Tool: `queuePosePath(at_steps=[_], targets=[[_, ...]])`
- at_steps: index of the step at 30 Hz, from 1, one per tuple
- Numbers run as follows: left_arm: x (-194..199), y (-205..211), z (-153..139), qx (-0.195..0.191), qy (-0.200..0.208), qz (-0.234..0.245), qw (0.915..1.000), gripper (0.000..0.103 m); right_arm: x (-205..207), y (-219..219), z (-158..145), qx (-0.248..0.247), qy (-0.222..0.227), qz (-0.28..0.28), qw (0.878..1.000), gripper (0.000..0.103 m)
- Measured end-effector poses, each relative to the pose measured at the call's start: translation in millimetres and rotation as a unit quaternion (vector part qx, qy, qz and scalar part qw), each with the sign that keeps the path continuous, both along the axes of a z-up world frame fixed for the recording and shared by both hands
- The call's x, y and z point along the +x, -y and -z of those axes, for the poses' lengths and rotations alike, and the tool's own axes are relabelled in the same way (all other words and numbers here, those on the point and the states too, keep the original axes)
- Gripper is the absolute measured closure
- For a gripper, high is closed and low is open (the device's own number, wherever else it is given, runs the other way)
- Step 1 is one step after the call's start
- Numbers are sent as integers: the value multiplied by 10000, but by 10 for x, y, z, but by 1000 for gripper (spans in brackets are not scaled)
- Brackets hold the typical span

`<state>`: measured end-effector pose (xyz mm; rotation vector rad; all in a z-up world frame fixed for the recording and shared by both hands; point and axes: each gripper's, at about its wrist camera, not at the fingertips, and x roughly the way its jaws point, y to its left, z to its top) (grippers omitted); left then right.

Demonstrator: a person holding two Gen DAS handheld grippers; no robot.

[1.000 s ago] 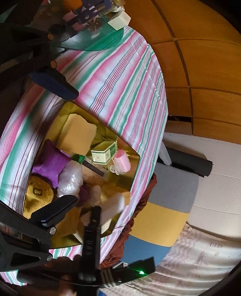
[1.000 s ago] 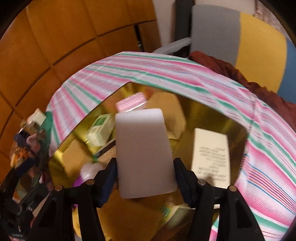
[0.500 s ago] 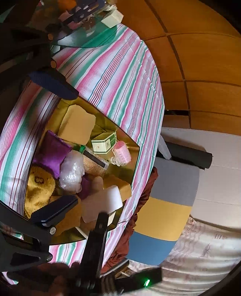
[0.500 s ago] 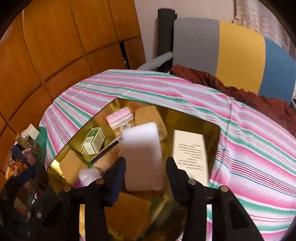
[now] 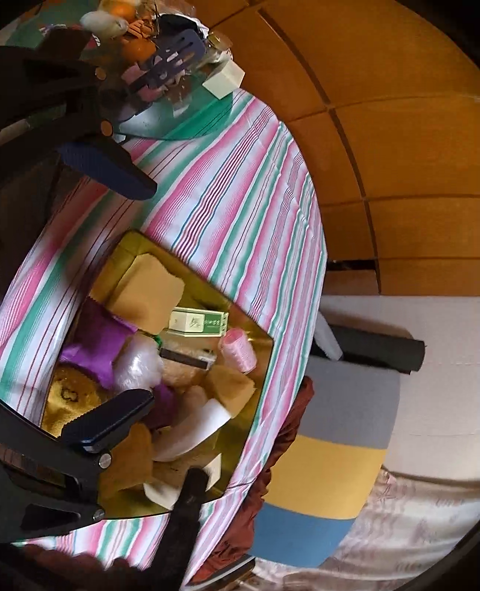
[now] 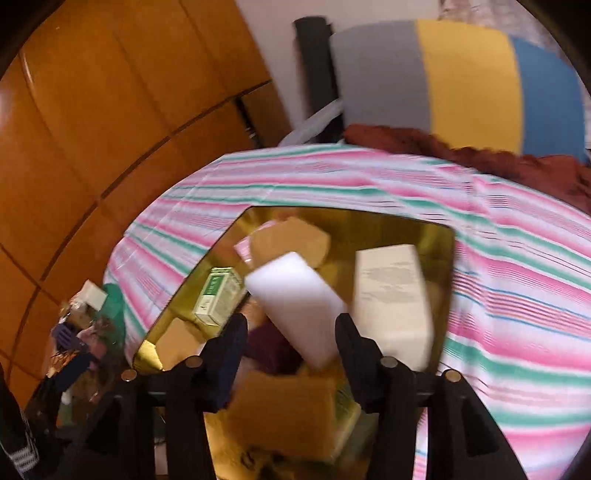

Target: Organize objects

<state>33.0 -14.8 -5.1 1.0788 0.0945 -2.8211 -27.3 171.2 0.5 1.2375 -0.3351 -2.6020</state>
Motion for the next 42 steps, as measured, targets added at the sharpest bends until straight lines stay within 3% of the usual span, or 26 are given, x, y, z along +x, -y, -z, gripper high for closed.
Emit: queuePosePath(at_steps=[4, 8, 12, 19, 25, 36, 42], targets=[[-19, -64, -47, -194, 15, -9, 9998, 0, 215, 62, -67, 481, -65, 307, 9984, 52], [-67, -126, -42, -403, 348, 238, 9983, 0, 342, 137, -85, 978, -101, 545, 9937, 51], [-113, -83, -2, -356, 680, 267, 9967, 0, 423, 191, -99, 1092, -126, 717, 9914, 51], [-142, 10, -27, -509, 676, -40, 9964, 0, 448, 289, -62, 1312, 31, 924, 9870, 51], [-217, 59, -39, -466, 766, -103, 9959, 0, 492, 324, -38, 1413, 114, 1060, 9842, 51], [-167, -12, -206, -423, 534, 71, 9977, 0, 505, 229, -55, 1297, 91, 1340, 9824, 51], [-161, -21, -207, -514, 525, 43, 9973, 0, 564, 253, -149, 1085, -157, 1274, 9858, 51]])
